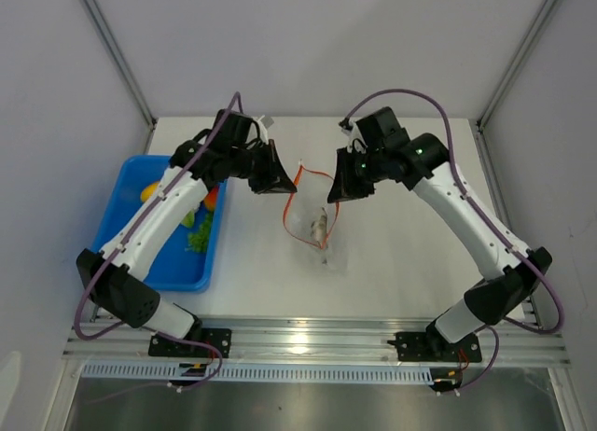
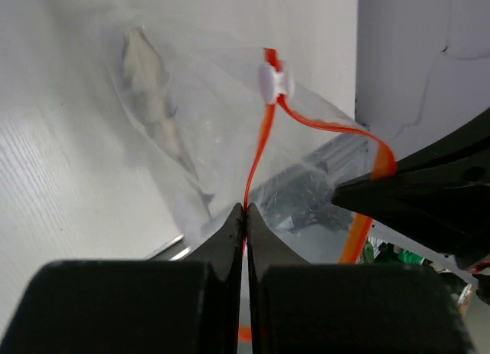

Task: Place the food in the zip-top bag and seal the zipper
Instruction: Adjust the zipper food storage bag at the center of the board, then pick up the fake vegetable from the bin.

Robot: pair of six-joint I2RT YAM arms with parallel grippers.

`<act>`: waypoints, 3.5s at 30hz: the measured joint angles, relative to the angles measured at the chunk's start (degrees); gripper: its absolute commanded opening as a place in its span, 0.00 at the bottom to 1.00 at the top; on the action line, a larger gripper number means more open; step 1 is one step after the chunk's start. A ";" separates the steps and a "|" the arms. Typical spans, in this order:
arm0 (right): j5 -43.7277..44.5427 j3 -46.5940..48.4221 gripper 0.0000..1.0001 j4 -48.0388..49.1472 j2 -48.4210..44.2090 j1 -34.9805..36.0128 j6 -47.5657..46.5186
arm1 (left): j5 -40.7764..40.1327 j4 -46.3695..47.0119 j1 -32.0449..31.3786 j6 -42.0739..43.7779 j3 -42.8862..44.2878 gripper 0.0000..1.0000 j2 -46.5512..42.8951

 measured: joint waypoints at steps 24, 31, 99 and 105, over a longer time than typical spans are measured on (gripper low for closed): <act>-2.93 -13.97 0.00 6.10 -8.61 -4.81 4.66 | -3.96 -1.16 -0.15 5.97 1.60 0.72 0.63; 1.66 -10.75 0.00 7.48 -7.15 -4.96 4.79 | -9.35 -0.96 1.68 6.93 1.11 0.86 -0.68; -3.02 -3.93 0.00 7.23 8.79 -13.00 -1.92 | -18.53 31.95 47.98 -23.58 -29.35 0.72 10.21; -3.13 -3.98 0.00 7.28 8.79 -13.09 -1.90 | -18.34 33.88 47.98 -23.52 -29.97 0.23 10.23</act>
